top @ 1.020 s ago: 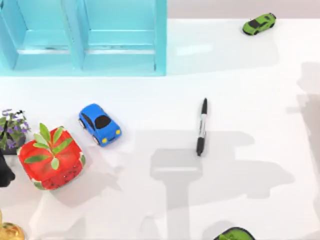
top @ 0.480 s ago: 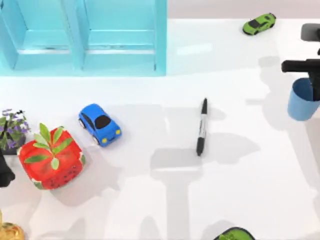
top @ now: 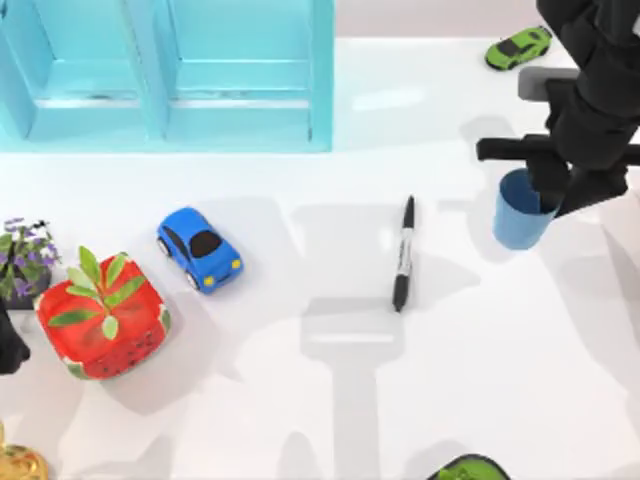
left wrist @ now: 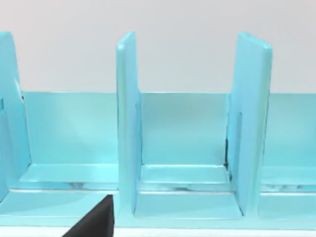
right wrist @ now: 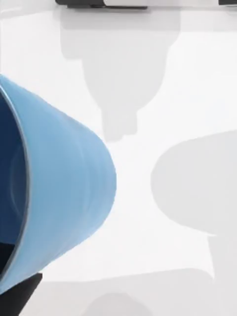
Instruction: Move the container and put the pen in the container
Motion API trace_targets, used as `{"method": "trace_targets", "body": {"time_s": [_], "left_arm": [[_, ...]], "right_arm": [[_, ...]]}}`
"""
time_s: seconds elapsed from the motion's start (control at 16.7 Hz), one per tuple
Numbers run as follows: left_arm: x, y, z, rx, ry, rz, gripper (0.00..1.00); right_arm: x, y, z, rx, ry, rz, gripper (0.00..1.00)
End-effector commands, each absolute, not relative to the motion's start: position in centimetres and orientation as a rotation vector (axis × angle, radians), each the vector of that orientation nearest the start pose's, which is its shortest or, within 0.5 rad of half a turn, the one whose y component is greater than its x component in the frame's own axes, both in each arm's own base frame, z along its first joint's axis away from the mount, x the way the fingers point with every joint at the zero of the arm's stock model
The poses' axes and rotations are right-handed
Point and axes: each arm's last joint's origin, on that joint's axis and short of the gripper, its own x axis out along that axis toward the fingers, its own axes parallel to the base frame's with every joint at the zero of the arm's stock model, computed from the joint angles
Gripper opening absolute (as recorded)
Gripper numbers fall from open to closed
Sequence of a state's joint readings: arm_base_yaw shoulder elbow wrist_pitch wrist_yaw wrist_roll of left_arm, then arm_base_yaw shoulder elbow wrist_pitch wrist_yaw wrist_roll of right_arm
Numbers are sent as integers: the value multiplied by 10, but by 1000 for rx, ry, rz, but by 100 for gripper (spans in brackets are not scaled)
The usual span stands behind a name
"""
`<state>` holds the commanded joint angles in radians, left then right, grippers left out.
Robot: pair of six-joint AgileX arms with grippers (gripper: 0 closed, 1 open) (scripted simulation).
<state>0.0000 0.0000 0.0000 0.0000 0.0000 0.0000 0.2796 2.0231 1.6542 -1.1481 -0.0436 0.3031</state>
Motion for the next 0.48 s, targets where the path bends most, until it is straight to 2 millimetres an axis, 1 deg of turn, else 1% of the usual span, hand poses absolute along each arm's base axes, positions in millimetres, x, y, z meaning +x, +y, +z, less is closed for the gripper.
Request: {"method": "trace_targets", "body": {"time_s": [0.06, 0.48], "left_arm": [[106, -1, 160, 0, 0, 0, 100], [106, -1, 160, 0, 0, 0, 100]], "right_arm": [[380, 115, 204, 56, 1534, 34, 0], [381, 124, 163, 53, 1527, 37, 0]]}}
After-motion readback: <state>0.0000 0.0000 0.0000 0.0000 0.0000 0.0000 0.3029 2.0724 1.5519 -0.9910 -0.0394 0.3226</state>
